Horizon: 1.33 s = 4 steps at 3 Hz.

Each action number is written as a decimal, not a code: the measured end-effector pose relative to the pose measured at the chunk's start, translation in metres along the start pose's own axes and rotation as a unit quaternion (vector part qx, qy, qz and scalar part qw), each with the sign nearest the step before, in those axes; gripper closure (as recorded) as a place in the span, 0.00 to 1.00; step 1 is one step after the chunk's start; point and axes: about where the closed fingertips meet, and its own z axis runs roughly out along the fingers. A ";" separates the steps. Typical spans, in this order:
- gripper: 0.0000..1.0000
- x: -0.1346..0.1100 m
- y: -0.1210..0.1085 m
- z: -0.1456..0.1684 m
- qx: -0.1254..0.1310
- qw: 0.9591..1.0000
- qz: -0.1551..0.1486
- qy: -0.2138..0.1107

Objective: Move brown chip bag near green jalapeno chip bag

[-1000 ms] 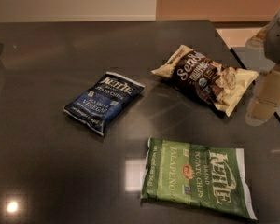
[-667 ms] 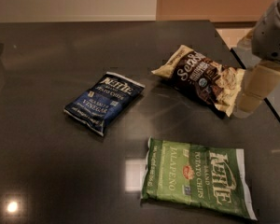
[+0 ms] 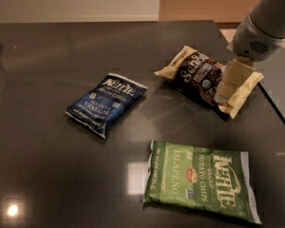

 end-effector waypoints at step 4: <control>0.25 0.002 -0.061 0.074 0.002 1.000 0.025 -0.009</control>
Offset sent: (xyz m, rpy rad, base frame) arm 0.0700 -0.0121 -0.0510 0.0456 -0.0367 -0.0292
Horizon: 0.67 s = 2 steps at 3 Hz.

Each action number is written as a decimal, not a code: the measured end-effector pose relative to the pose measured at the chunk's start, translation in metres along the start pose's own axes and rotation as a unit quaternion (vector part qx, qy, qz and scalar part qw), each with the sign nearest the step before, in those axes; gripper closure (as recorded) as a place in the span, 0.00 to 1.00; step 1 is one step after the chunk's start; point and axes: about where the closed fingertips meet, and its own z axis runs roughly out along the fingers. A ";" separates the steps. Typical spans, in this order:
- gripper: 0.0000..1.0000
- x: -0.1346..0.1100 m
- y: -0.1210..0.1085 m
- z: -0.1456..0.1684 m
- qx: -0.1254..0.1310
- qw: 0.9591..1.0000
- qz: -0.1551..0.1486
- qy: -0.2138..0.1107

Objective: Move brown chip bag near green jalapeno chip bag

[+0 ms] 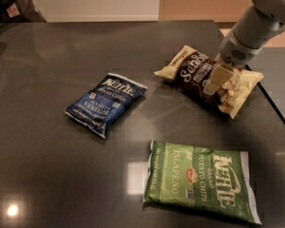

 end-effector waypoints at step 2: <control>0.72 -0.003 0.002 -0.006 -0.017 1.000 0.011 0.008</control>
Offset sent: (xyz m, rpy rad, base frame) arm -0.0103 0.0049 0.0247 0.0154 0.0605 -0.0121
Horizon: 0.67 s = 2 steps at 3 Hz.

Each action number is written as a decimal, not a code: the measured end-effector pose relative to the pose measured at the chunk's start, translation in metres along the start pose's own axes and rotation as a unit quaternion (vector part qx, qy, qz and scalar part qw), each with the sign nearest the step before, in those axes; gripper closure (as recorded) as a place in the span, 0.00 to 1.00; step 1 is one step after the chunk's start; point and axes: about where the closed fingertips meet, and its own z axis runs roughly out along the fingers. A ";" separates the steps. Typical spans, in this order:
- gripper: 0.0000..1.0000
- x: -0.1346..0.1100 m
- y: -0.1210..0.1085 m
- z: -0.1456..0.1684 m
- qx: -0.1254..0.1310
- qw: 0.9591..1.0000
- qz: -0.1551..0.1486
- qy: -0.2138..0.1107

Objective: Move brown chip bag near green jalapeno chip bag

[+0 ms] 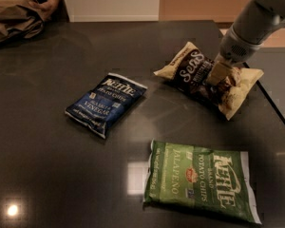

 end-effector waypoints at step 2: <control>1.00 -0.013 0.040 -0.053 -0.040 0.999 -0.007 -0.030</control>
Offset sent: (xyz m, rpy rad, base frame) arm -0.0896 0.0306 0.0888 0.1560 0.0806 0.0884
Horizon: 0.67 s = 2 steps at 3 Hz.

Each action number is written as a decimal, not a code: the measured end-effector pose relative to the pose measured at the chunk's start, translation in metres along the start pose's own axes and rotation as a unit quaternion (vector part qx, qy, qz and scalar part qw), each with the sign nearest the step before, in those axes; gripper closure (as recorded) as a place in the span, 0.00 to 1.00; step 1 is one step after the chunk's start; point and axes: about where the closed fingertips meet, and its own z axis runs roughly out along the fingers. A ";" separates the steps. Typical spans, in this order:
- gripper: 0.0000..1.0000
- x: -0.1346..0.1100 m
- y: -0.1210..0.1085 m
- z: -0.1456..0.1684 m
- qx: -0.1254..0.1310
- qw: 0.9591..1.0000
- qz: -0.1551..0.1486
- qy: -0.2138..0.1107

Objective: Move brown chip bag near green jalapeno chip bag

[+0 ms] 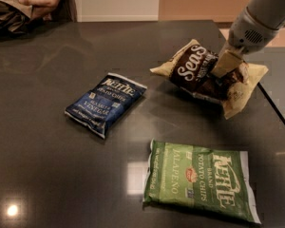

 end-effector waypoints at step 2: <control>1.00 -0.014 0.059 -0.033 -0.054 0.998 -0.015 -0.039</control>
Offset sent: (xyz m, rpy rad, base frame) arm -0.0985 0.0367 0.0494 0.1525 0.1204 0.1231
